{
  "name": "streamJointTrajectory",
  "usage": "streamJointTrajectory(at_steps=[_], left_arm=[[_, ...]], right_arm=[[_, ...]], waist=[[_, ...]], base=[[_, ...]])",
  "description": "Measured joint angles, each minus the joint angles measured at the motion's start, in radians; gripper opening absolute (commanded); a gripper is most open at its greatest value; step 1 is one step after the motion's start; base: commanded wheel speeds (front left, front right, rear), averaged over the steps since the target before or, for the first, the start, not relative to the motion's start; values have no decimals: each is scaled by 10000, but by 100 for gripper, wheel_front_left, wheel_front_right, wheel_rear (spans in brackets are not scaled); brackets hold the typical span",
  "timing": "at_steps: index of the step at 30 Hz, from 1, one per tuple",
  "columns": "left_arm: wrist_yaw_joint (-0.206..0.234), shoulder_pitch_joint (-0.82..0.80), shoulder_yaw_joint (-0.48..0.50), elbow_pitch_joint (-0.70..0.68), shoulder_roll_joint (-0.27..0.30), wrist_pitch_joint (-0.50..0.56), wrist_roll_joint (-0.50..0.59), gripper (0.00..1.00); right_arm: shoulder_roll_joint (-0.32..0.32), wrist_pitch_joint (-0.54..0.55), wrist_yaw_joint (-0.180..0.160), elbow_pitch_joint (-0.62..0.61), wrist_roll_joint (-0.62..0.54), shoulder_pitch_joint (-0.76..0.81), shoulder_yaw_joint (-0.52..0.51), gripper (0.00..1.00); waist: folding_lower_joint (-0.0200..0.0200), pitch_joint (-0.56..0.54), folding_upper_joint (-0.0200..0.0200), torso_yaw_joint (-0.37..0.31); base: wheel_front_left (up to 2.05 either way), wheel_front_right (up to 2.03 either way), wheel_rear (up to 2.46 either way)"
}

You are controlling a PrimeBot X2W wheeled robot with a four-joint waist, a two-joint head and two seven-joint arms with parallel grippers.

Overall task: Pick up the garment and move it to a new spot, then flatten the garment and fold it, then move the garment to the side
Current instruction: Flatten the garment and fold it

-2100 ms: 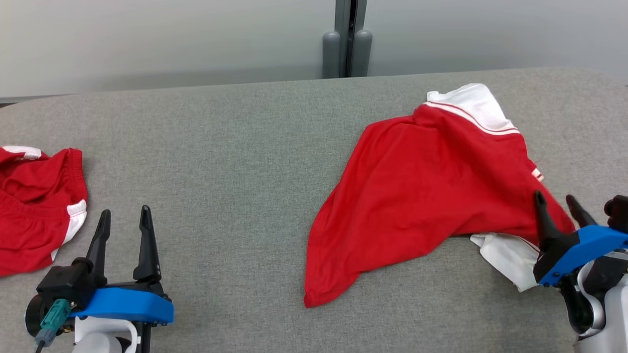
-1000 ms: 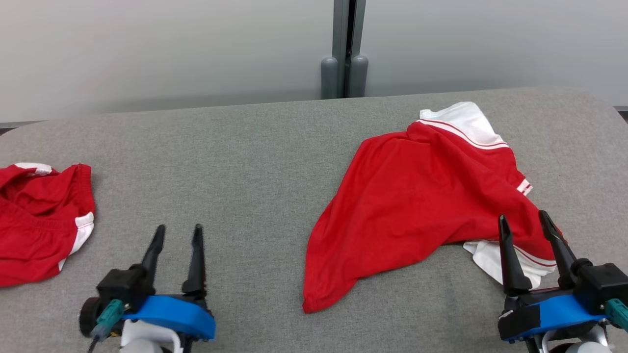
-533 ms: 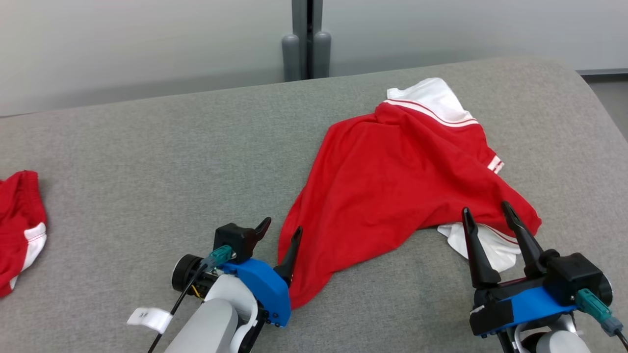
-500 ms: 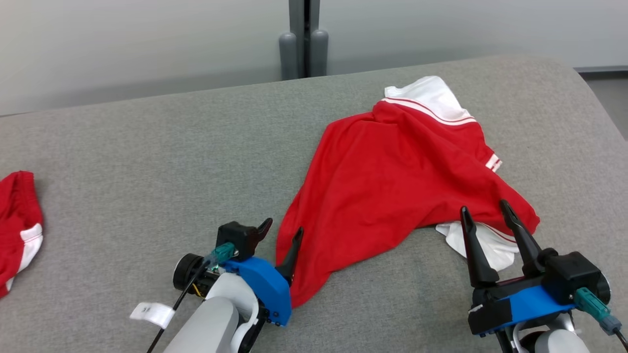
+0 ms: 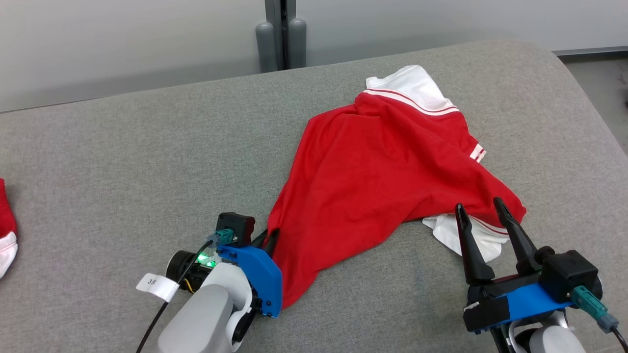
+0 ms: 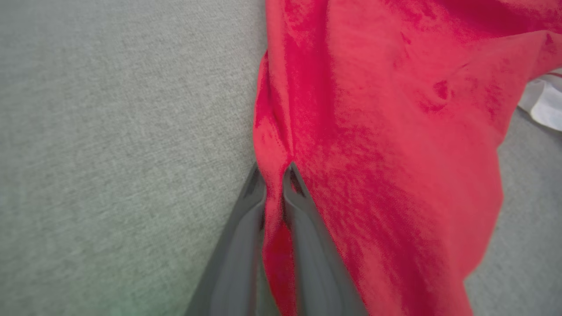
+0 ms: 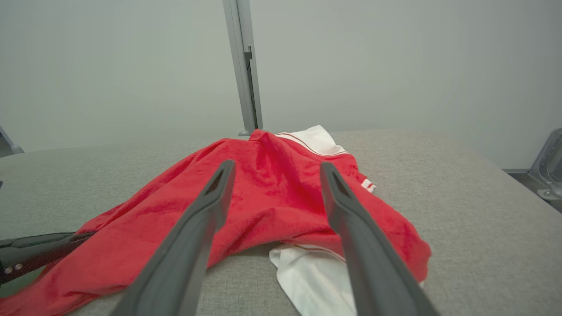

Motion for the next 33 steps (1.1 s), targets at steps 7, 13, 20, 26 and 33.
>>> streamJointTrajectory(at_steps=[7,13,20,26,33], left_arm=[[435,-199,531,368,468,-813,-169,0],[627,-380,909,477,1177,-1459,-249,0],[731,-857,1181,610,2100,-1718,-232,0],[869,-1174,1289,591,2660,-1716,-230,0],[861,-1099,1342,468,2625,-1887,-393,100]], right_arm=[[0,-73,0,27,36,-6,-59,100],[0,-59,0,23,4,-20,-86,100],[0,-25,0,-12,4,-65,61,100],[0,-15,0,-21,8,-113,140,100],[0,-17,0,33,81,-113,96,100]], waist=[[0,-6,0,223],[0,16,0,446],[0,85,0,497],[0,125,0,389],[0,93,0,372]], base=[[0,0,0],[0,0,0],[0,0,0],[0,0,0],[0,0,0]])
